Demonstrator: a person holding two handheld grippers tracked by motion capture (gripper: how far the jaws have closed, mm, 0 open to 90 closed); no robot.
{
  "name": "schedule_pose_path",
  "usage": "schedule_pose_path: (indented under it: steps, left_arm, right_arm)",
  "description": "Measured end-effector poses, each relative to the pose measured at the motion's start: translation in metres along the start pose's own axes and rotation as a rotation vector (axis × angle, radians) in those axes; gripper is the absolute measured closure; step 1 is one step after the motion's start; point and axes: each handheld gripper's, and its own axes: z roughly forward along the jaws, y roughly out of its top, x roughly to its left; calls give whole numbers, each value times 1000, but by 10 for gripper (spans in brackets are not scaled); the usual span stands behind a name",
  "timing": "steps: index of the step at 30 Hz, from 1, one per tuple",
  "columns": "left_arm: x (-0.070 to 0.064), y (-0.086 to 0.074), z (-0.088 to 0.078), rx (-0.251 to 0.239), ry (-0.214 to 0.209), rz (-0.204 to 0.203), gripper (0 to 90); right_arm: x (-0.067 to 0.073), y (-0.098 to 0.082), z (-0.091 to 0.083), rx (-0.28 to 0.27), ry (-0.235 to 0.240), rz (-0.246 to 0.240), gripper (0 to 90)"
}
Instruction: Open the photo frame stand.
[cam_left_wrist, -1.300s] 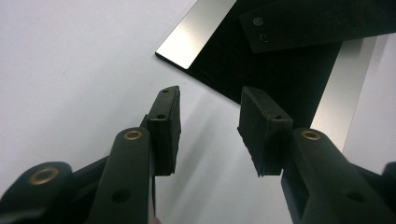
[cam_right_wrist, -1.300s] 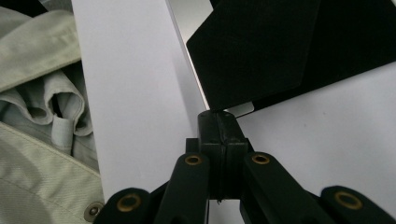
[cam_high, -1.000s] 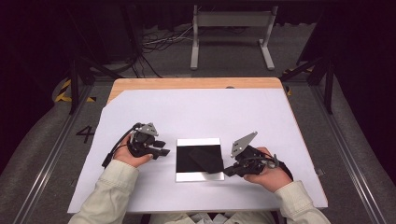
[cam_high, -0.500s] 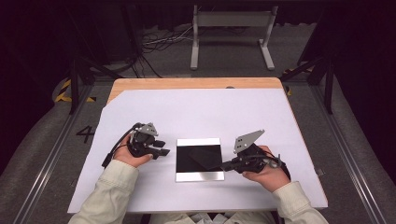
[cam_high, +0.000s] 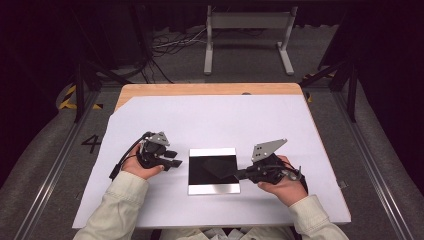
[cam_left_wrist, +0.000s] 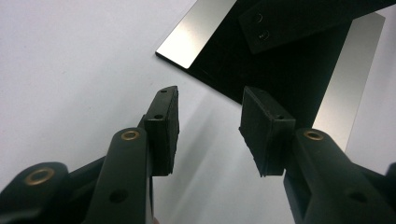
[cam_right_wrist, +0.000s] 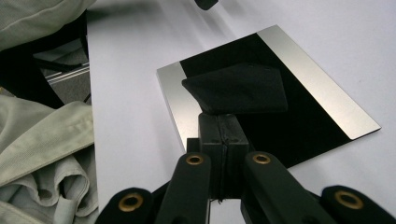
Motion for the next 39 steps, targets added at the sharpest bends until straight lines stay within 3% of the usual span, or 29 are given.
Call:
schedule_pose_path:
  steps: [11, 18, 22, 28, 32, 39]
  left_arm:
    - [-1, 0, 1, 5, -1, 1, 576]
    - [0, 0, 1, 5, -1, 4, 576]
    - [1, -1, 1, 10, -1, 5, 576]
    - [1, -1, 0, 12, 1, -1, 575]
    - [0, -2, 1, 11, 2, -4, 574]
    - [0, -2, 1, 14, -1, -1, 573]
  right_arm:
    - [-1, -1, 0, -33, -13, 17, 900]
    - [-1, 0, -1, 16, -13, 7, 891]
    - [0, 2, -4, 62, -52, -20, 872]
    - [-2, 3, -11, 63, -65, -7, 839]
    - [-3, 3, -15, 80, -96, 8, 771]
    - [-5, 6, -21, 80, -115, 122, 665]
